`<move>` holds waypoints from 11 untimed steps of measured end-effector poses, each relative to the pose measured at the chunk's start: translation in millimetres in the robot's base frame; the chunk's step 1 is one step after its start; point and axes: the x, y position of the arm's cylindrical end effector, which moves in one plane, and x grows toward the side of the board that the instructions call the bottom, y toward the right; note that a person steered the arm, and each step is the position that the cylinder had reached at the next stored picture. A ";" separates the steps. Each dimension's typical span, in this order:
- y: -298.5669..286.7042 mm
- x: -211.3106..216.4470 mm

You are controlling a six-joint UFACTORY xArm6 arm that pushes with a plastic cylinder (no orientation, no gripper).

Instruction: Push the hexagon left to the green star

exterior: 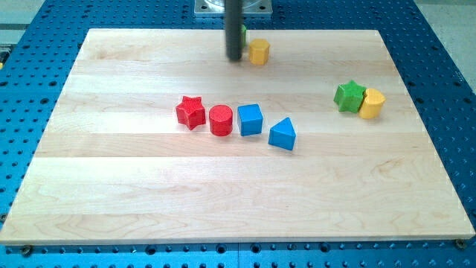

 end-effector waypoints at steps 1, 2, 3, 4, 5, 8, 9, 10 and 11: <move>108.5 -8.6; 112.9 46.2; 115.9 -14.6; 62.7 -15.6; 56.5 46.5; 33.9 110.3; 85.0 145.3; 33.5 142.6; -112.9 103.2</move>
